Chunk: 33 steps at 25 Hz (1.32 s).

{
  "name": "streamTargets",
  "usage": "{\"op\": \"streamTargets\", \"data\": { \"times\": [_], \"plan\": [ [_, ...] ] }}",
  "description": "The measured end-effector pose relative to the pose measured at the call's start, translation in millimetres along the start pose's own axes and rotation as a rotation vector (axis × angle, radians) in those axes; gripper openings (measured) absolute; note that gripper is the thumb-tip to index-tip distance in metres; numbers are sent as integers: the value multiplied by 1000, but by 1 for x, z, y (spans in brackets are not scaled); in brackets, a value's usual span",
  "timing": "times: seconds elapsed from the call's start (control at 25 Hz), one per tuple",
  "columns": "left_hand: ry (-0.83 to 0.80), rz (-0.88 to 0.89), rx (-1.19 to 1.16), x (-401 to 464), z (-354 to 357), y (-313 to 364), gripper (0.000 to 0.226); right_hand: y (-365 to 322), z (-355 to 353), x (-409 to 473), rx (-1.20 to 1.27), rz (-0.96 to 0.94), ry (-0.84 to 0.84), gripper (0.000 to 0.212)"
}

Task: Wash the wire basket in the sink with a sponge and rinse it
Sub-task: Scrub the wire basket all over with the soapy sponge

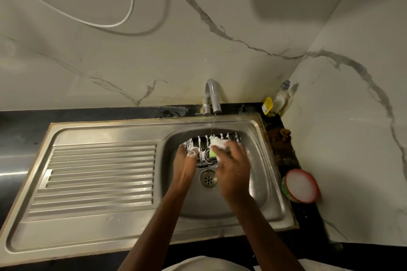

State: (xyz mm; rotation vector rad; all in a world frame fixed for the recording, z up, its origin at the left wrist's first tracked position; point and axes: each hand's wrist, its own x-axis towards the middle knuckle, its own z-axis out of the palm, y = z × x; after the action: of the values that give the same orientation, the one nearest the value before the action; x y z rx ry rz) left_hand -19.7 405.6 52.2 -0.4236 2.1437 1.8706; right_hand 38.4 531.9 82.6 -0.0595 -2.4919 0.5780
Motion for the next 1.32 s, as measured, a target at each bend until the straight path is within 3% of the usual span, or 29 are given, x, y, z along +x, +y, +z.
{"op": "streamTargets", "data": {
  "times": [0.08,0.2,0.44,0.64,0.88,1.12,1.24,1.32],
  "plan": [
    [-26,-29,-57,1,-3,-2,41,14,-5,2,17,-7,15,37],
    [-40,-42,-112,0,-11,-1,17,41,-16,4,124,293,128,39],
    [-57,-94,-102,5,-17,2,34,29,-30,-27,124,235,74,38],
    [-153,-78,-142,4,-20,3,8,42,-18,34,163,336,61,45],
    [-115,-118,-261,19,-31,-7,27,32,-19,21,310,294,100,45],
    [-171,-136,-197,20,-31,-12,40,40,-28,7,407,410,59,38],
    [-181,-138,-228,15,-30,-10,34,34,-23,26,402,661,21,33],
    [-140,-188,-325,21,-33,-13,34,37,-19,34,617,907,-123,34]
  ]
}}
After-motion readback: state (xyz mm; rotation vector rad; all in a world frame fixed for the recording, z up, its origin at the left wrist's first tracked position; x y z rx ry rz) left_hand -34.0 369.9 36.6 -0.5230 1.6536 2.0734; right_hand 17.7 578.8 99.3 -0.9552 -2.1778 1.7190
